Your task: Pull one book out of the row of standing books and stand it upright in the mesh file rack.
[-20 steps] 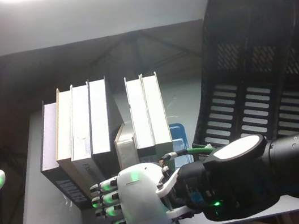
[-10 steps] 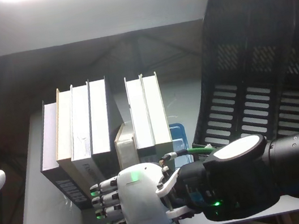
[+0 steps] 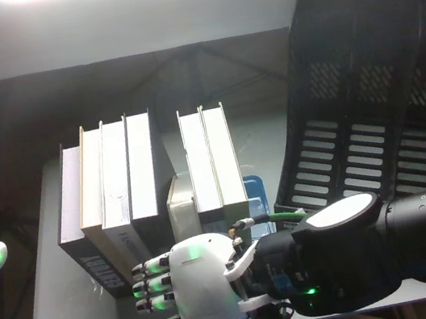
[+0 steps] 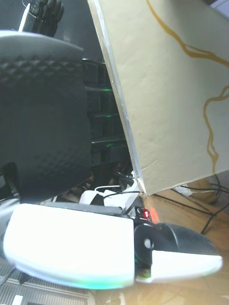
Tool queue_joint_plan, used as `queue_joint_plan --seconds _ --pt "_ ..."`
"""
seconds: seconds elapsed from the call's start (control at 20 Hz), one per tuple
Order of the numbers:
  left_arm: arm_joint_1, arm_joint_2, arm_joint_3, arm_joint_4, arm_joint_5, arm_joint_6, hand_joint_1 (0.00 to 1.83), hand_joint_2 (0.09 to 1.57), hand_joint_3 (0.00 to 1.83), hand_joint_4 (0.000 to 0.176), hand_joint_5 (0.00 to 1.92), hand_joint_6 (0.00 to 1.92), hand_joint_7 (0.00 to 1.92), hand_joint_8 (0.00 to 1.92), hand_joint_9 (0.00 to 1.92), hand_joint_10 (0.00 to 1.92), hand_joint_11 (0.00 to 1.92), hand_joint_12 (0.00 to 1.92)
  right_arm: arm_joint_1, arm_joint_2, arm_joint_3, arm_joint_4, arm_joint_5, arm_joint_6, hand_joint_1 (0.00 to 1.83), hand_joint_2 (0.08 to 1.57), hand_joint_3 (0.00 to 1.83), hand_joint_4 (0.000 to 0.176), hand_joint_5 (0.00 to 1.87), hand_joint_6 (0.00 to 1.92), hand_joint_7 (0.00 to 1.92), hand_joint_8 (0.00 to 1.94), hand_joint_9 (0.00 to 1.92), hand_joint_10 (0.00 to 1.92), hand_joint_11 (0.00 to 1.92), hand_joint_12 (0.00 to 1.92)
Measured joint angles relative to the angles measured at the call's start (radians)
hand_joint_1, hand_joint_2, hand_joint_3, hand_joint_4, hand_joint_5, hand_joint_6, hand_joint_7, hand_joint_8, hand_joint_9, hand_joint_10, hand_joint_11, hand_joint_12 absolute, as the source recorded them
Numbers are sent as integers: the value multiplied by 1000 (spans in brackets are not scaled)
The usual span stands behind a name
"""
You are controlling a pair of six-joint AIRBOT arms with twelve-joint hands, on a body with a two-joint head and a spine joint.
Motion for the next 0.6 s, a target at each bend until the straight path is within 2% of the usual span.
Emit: queue_joint_plan --seconds 0.05,0.1,0.15,0.2,0.25,0.3,0.35,0.4,0.45,0.5,0.55,0.6 --pt "0 0 0 -1 0 0 356 1274 0 65 0 0 0 0 0 0 0 0 0 0 0 -1 0 0 970 755 0 92 87 3 6 2 0 0 0 0" --pt "0 0 0 1 0 0 363 1276 0 60 0 0 0 0 0 0 0 0 0 0 0 -1 0 0 1026 737 0 73 136 33 59 22 16 7 0 0" --pt "0 0 0 2 0 0 364 1279 1 57 0 0 0 0 0 0 0 0 0 0 0 0 0 0 1149 835 0 56 313 11 206 47 153 10 0 310" --pt "0 0 0 0 0 0 377 1280 1 52 0 0 0 0 0 0 0 0 0 0 0 0 1 0 1127 860 1 71 279 1 189 17 134 3 0 252" --pt "0 0 0 -1 0 0 380 1281 2 52 0 0 0 0 0 0 0 0 0 0 0 -1 0 0 1133 963 28 72 259 0 231 14 156 9 0 287" --pt "0 0 0 0 0 0 367 1279 1 56 0 0 0 0 0 0 0 0 0 0 0 0 0 0 1312 1071 29 43 375 33 390 24 291 52 0 802" --pt "0 0 0 0 0 0 378 1277 0 56 0 0 0 0 0 0 0 0 0 0 1 3 3 1 1219 1141 11 28 774 886 799 923 642 625 267 1394" --pt "0 0 0 2 0 0 382 1278 0 55 0 0 0 0 0 0 0 0 0 0 2 1 5 0 1241 1156 4 0 962 779 817 1371 656 1367 453 1763" --pt "0 0 0 2 0 0 389 1277 0 57 0 0 0 0 0 0 0 0 0 -1 9 3 12 2 1213 1072 0 0 1128 733 1023 1794 915 1810 844 1889" --pt "0 0 0 2 0 0 378 1278 0 59 0 0 0 0 0 0 0 0 0 -2 16 2 20 4 1211 1102 0 0 1157 750 1082 1912 1049 1899 1019 1915" --pt "0 0 0 0 0 0 386 1278 0 60 0 0 0 0 0 0 0 0 0 -4 16 -8 31 -6 1195 1155 0 0 1060 930 1049 1935 1017 1917 1023 1920" --pt "0 0 0 0 0 0 386 1275 0 58 0 0 0 0 0 0 0 0 1 -7 15 -16 42 -12 1198 1142 0 0 1085 871 1013 1940 975 1920 1039 1921"
